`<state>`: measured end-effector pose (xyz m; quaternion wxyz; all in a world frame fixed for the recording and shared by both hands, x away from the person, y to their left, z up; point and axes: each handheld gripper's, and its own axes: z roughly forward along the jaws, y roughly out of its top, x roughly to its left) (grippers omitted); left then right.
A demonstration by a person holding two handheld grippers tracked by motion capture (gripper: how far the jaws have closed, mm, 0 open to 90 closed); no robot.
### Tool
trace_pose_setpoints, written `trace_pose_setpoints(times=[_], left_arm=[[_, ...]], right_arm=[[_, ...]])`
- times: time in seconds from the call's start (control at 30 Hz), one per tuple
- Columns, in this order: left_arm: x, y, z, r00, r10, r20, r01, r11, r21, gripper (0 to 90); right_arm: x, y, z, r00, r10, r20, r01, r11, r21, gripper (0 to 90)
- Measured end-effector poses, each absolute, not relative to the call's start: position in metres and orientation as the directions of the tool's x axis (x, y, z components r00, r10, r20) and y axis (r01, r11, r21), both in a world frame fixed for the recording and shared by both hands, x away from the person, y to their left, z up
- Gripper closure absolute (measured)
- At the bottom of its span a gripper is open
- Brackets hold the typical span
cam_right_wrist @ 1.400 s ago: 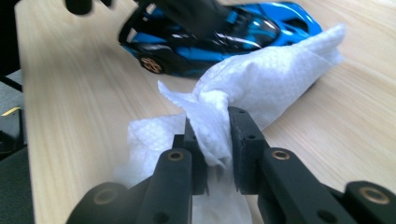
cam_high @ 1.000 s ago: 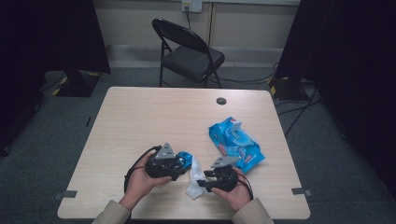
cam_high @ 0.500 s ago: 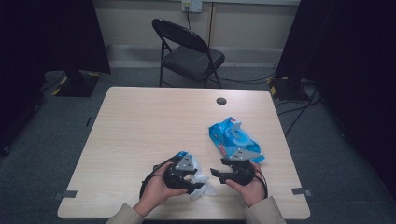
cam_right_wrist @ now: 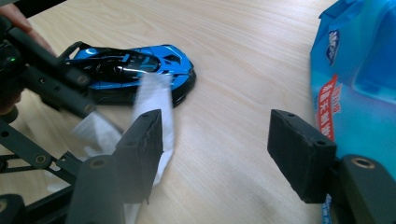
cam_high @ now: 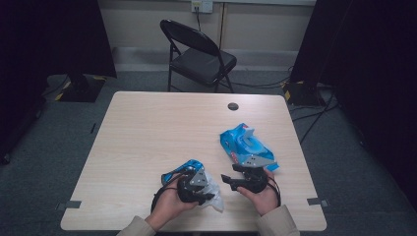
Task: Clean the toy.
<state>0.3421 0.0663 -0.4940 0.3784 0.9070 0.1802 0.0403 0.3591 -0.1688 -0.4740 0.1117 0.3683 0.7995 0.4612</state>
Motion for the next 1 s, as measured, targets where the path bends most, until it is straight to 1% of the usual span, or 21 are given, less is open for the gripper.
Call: trace_pose_setpoints(times=[0.07, 0.17, 0.2, 0.4, 0.53, 0.57, 0.67, 0.77, 0.83, 0.87, 1.0], left_arm=[[0.341, 0.066, -0.493, 0.926, 0.369, -0.077, 0.315, -0.643, 0.698, 80.0], [0.341, 0.069, -0.492, 0.923, 0.373, -0.092, 0.328, -0.641, 0.694, 82.5], [0.341, 0.070, -0.490, 0.923, 0.373, -0.093, 0.331, -0.647, 0.687, 82.8], [0.342, 0.084, -0.475, 0.914, 0.382, -0.139, 0.358, -0.593, 0.721, 83.0], [0.343, 0.098, -0.463, 0.910, 0.391, -0.138, 0.358, -0.572, 0.738, 83.0], [0.343, 0.101, -0.461, 0.907, 0.396, -0.145, 0.365, -0.564, 0.741, 83.0], [0.343, 0.107, -0.456, 0.903, 0.405, -0.142, 0.367, -0.555, 0.747, 83.0], [0.342, 0.116, -0.451, 0.897, 0.416, -0.146, 0.375, -0.545, 0.750, 83.0], [0.341, 0.121, -0.449, 0.895, 0.421, -0.146, 0.377, -0.542, 0.751, 83.0], [0.340, 0.124, -0.448, 0.892, 0.427, -0.148, 0.382, -0.537, 0.752, 83.0], [0.339, 0.142, -0.443, 0.873, 0.465, -0.147, 0.400, -0.509, 0.762, 83.0]], right_arm=[[0.360, -0.169, -0.474, -0.703, 0.692, 0.164, 0.489, 0.303, 0.818, 35.2], [0.361, -0.168, -0.476, -0.702, 0.691, 0.170, 0.494, 0.301, 0.816, 33.5], [0.362, -0.167, -0.477, -0.702, 0.692, 0.170, 0.492, 0.298, 0.818, 32.8], [0.364, -0.162, -0.475, -0.707, 0.681, 0.189, 0.497, 0.289, 0.818, 26.3], [0.363, -0.157, -0.473, -0.706, 0.684, 0.186, 0.495, 0.287, 0.820, 22.5], [0.363, -0.156, -0.472, -0.704, 0.685, 0.189, 0.498, 0.286, 0.818, 20.4], [0.364, -0.154, -0.472, -0.716, 0.670, 0.194, 0.502, 0.301, 0.811, 18.2], [0.365, -0.151, -0.473, -0.718, 0.667, 0.201, 0.507, 0.302, 0.807, 18.1], [0.367, -0.147, -0.471, -0.724, 0.665, 0.182, 0.497, 0.320, 0.807, 18.1], [0.368, -0.143, -0.470, -0.733, 0.660, 0.164, 0.485, 0.338, 0.806, 18.1], [0.372, -0.132, -0.467, -0.752, 0.637, 0.168, 0.470, 0.341, 0.814, 18.0]])
